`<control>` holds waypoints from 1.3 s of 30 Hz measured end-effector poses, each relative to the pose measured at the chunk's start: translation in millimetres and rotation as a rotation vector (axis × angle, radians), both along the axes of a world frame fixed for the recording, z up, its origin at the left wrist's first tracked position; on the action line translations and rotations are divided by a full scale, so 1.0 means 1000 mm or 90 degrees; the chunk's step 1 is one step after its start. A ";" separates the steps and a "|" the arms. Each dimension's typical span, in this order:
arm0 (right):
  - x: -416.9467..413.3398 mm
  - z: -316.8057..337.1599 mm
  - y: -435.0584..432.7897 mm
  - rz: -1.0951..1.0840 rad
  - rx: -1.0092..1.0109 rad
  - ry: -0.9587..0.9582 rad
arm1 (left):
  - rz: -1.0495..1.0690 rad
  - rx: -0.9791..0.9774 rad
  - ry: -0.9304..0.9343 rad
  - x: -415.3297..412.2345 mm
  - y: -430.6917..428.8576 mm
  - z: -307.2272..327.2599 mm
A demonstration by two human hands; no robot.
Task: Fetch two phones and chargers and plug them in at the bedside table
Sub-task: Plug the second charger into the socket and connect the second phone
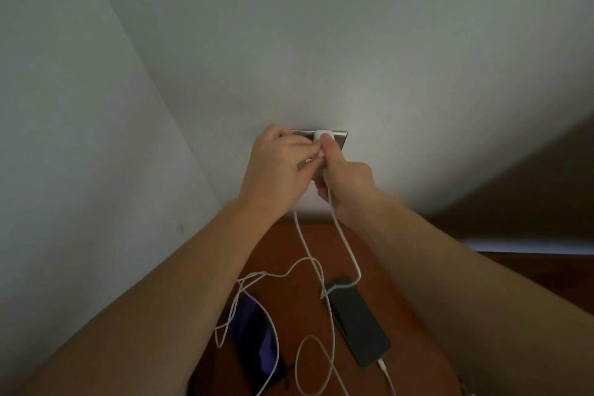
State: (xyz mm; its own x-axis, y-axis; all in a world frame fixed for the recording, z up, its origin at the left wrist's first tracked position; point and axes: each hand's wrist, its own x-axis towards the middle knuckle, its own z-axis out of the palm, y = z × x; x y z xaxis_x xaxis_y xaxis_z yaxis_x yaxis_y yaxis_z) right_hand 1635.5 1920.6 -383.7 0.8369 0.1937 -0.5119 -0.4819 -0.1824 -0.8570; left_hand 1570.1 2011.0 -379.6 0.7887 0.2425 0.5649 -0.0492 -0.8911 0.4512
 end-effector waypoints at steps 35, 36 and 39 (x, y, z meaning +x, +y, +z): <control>-0.097 -0.006 -0.079 0.330 -0.161 -0.742 | 0.387 -0.403 0.057 -0.144 -0.053 -0.068; -0.107 -0.013 -0.081 0.376 -0.147 -0.762 | 0.412 -0.418 0.089 -0.158 -0.059 -0.081; -0.137 -0.046 -0.088 0.509 -0.136 -0.772 | 0.445 -0.440 0.237 -0.203 -0.081 -0.125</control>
State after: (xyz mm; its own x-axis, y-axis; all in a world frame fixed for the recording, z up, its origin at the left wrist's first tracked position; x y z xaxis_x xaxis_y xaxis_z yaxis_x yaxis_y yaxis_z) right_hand 1498.2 1832.9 -430.0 0.4748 0.8146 0.3330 0.7857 -0.2219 -0.5775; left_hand 1367.5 1930.2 -504.3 0.4439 0.8881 -0.1192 0.6234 -0.2105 0.7530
